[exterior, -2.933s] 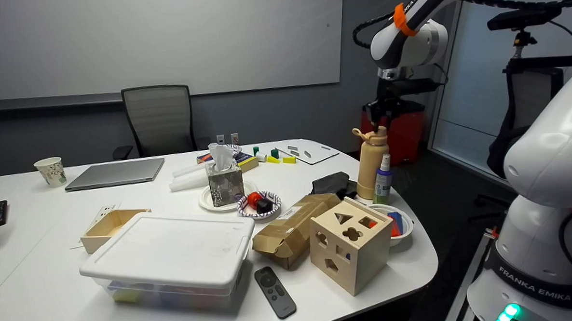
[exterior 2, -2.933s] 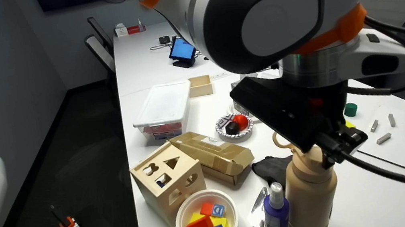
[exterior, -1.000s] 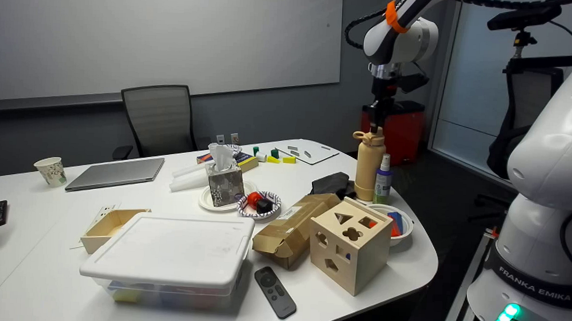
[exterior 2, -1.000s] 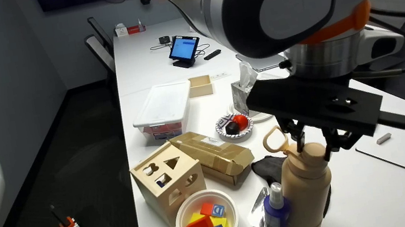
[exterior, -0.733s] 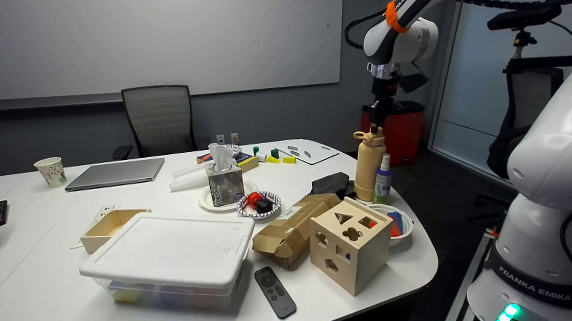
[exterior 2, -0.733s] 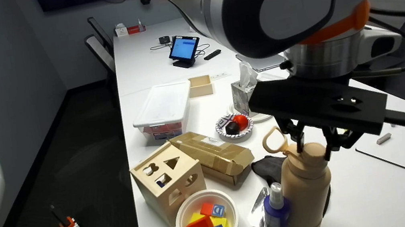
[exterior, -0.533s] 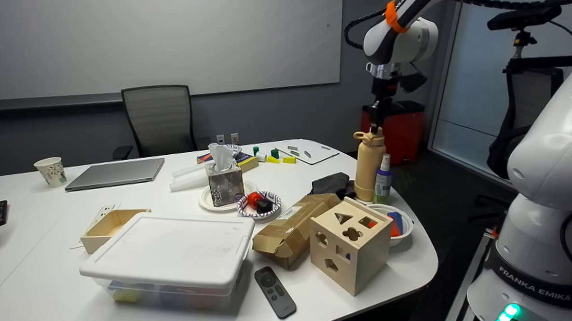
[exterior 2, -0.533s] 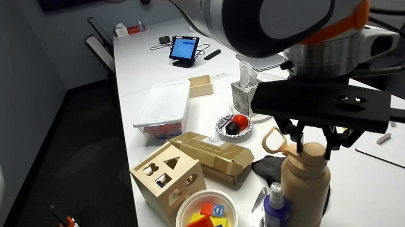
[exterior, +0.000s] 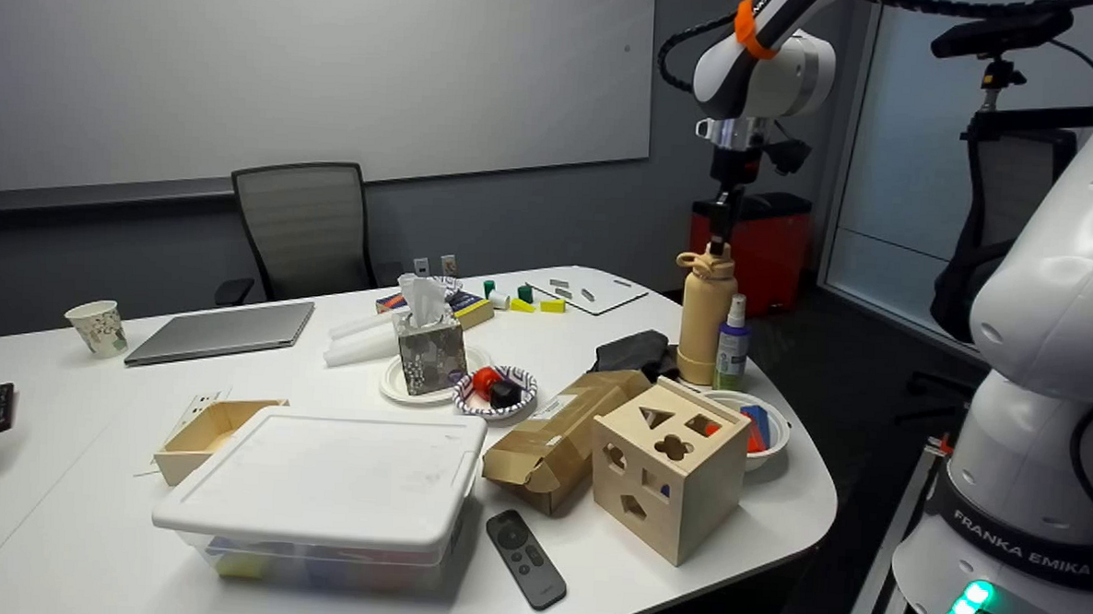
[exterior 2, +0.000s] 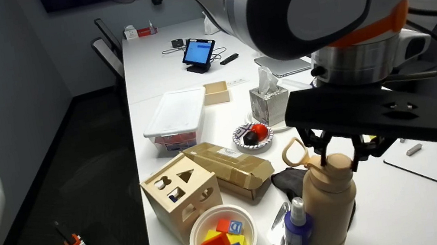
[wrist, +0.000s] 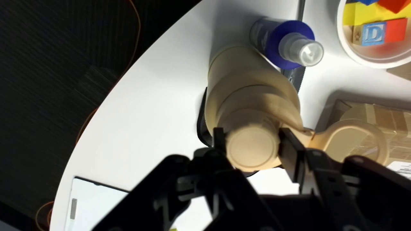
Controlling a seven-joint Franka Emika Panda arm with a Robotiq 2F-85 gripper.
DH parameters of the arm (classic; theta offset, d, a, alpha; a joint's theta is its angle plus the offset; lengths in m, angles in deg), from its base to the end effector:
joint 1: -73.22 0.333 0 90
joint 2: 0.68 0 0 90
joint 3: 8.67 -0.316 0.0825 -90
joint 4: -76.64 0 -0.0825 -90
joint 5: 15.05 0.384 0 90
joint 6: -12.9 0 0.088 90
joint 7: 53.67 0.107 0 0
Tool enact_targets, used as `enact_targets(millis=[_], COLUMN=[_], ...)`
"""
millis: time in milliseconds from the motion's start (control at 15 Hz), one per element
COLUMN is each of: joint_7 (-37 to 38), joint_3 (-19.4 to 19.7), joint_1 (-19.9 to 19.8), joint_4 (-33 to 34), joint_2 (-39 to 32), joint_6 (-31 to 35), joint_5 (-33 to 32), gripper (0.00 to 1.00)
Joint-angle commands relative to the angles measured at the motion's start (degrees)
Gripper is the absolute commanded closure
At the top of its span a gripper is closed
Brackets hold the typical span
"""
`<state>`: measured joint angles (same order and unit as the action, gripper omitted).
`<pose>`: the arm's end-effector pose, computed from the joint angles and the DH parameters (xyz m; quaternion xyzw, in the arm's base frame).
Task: Twist the bottle to the left
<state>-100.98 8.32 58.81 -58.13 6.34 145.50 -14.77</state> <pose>0.4216 -0.2582 0.3850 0.9896 0.1370 0.0432 0.0098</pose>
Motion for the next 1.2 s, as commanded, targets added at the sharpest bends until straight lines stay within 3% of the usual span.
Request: enact_targets(millis=[0, 1133], joint_7=[-6.3, -26.5], joint_3=[1.1, -0.2], joint_1=[0.5, 0.2], joint_4=[0.8, 5.8], joint_2=[-4.2, -8.0], joint_6=[-2.2, -9.7], joint_5=[2.1, -0.1], gripper=[0.81, 0.81])
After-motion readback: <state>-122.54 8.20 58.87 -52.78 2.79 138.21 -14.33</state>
